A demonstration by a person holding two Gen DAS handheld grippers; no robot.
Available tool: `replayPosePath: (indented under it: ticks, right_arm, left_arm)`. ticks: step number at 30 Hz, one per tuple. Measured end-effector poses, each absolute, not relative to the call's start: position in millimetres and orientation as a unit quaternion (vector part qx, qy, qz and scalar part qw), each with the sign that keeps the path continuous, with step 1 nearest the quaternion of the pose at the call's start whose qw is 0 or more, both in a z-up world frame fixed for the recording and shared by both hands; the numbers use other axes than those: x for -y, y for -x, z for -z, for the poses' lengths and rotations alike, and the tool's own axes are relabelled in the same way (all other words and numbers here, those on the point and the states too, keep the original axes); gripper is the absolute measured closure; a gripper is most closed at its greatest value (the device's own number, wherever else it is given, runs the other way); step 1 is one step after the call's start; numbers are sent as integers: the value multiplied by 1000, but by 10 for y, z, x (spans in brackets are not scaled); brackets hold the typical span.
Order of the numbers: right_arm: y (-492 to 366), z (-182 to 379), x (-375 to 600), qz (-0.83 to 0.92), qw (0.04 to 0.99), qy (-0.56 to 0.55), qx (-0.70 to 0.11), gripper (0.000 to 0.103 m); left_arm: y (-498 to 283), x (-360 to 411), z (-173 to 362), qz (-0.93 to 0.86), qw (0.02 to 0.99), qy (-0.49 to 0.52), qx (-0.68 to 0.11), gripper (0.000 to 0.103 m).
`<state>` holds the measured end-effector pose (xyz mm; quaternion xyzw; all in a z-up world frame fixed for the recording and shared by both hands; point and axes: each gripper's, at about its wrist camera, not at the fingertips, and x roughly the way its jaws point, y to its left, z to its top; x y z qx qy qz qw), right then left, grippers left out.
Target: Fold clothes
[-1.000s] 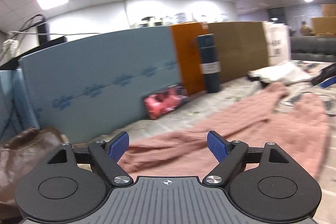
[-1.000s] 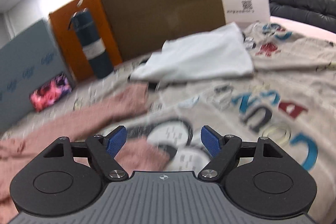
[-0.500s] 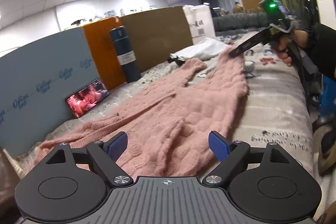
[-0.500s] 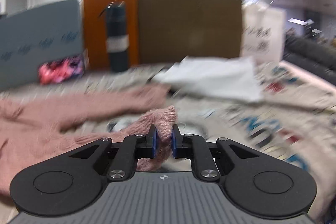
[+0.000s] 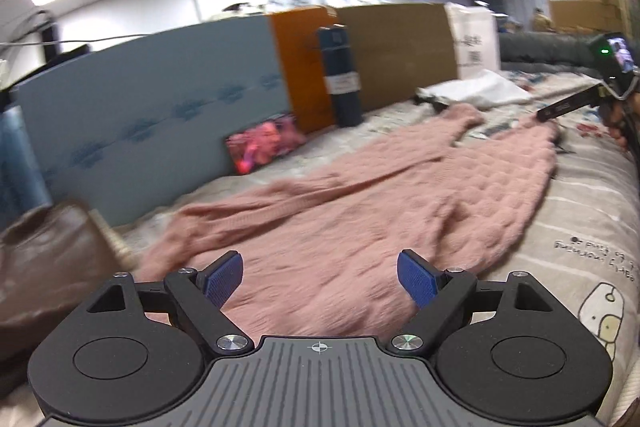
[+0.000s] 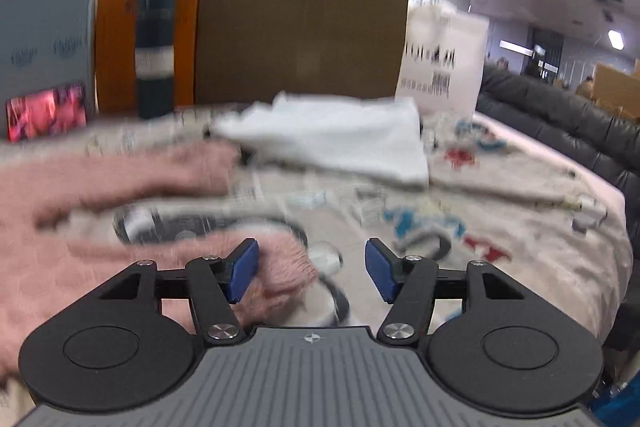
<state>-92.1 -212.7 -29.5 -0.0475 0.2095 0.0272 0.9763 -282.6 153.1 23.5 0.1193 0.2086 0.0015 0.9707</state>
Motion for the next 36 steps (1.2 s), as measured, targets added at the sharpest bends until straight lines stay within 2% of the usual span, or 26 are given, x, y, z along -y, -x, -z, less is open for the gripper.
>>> replayPosePath:
  ticks: [4, 6, 10, 14, 15, 17, 19, 20, 25, 27, 29, 31, 33, 36]
  right_arm:
    - [1025, 118, 1826, -91, 981, 35, -166, 35]
    - [1074, 34, 1662, -131, 980, 25, -148, 34]
    - [1043, -17, 1248, -308, 928, -53, -202, 34]
    - [1063, 136, 678, -427, 860, -55, -274, 35]
    - [1080, 190, 543, -440, 850, -40, -288, 37]
    - [1136, 282, 353, -455, 837, -5, -304, 51]
    - [1218, 320, 283, -471, 828, 22, -303, 82]
    - [1271, 299, 310, -483, 823, 22, -297, 87]
    - [1454, 102, 542, -492, 827, -4, -271, 88]
    - [1499, 137, 497, -478, 837, 20, -267, 88]
    - [1542, 175, 448, -462, 846, 45, -263, 82]
    - [1561, 247, 375, -441, 854, 79, -262, 46]
    - [1536, 256, 364, -436, 859, 87, -253, 38]
    - [1297, 112, 400, -440, 862, 33, -248, 38]
  left_arm:
    - [2854, -1661, -198, -73, 962, -118, -236, 15]
    - [2848, -1718, -152, -101, 954, -120, -257, 12]
    - [2850, -1707, -49, -125, 940, -146, -282, 10]
    - [2884, -1706, -79, -127, 945, -143, -266, 10]
    - [2895, -1707, -88, -128, 946, -142, -262, 10]
    - [2930, -1702, -111, -124, 949, -139, -252, 10]
    - [2941, -1708, -141, -116, 954, -135, -242, 10]
    - [2943, -1711, -157, -114, 956, -131, -236, 10]
    - [2878, -1716, -227, -95, 968, -108, -206, 10]
    - [2815, -1678, -216, -82, 968, -114, -209, 10]
    - [2745, -1613, -191, -70, 966, -127, -215, 10]
    - [2693, -1577, -202, -65, 965, -137, -213, 10]
    - [2640, -1598, -268, -68, 967, -139, -203, 10]
    - [2505, -1671, -403, -90, 969, -146, -179, 10]
